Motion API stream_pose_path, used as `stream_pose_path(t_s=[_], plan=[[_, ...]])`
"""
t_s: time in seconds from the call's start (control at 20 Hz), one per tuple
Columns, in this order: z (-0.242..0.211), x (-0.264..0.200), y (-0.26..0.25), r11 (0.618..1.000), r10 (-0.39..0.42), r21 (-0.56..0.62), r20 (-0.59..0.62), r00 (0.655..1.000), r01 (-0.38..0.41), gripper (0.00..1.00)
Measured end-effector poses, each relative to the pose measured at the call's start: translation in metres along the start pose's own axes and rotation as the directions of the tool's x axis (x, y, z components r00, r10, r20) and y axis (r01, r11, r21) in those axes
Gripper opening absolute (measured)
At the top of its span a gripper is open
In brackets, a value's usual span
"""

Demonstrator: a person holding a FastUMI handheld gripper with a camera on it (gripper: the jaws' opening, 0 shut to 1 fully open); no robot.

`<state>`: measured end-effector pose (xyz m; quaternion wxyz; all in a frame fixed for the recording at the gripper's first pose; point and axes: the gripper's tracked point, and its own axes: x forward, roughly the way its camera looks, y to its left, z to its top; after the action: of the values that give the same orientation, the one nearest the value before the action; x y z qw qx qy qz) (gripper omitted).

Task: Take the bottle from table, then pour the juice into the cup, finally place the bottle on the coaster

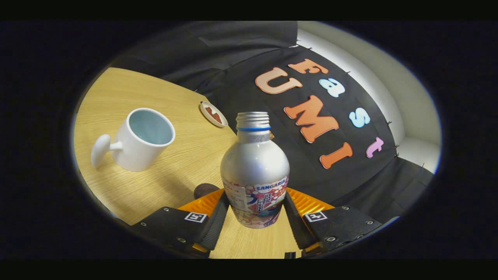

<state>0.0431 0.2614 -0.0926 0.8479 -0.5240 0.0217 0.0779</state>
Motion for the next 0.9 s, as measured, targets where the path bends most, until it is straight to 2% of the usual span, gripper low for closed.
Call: stream_pose_path(t_s=[0.4,0.5,0.7,0.9], plan=[[0.013,-0.002,0.010,0.973,-0.035,-0.228,0.028,0.999,0.041,0.76],[0.020,-0.002,0.008,0.955,-0.055,-0.289,0.045,0.998,0.065,0.76],[0.025,0.000,0.011,0.929,-0.051,-0.364,0.054,0.997,0.067,0.76],[0.032,-0.001,0.004,0.878,-0.088,-0.464,0.075,0.993,0.113,0.76]])
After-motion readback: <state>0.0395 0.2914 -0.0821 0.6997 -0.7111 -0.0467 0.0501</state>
